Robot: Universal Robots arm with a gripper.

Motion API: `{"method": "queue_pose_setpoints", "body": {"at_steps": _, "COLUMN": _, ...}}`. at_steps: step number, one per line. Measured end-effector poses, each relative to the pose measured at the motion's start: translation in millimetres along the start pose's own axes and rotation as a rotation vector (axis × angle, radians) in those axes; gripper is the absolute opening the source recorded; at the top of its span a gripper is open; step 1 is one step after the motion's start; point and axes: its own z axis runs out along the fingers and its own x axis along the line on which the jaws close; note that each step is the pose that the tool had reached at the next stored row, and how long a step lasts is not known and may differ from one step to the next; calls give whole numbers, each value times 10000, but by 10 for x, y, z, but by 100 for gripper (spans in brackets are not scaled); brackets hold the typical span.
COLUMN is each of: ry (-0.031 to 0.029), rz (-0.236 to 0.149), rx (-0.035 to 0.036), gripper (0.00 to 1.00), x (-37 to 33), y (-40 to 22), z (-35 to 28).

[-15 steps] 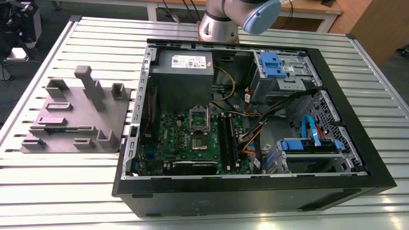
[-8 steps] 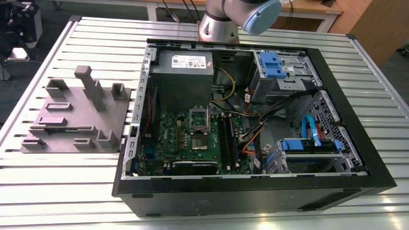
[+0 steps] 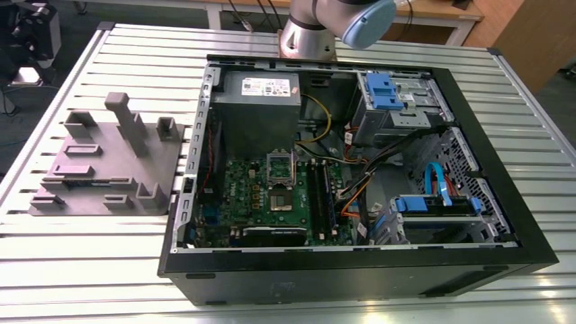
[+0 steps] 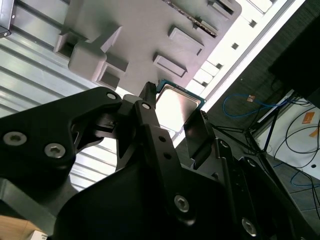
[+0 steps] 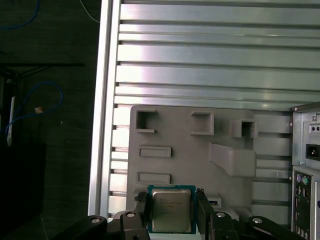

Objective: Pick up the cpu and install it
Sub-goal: 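Pick up the cpu and move it towards the insertion slot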

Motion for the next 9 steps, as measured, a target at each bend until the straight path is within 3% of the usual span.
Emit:
{"method": "queue_pose_setpoints", "body": {"at_steps": 6, "ry": 1, "rz": 0, "rx": 1, "gripper": 47, "x": -2, "y": 0, "z": -1}}
{"method": "queue_pose_setpoints", "body": {"at_steps": 9, "ry": 2, "rz": 0, "rx": 1, "gripper": 47, "x": -1, "y": 2, "z": -35}}
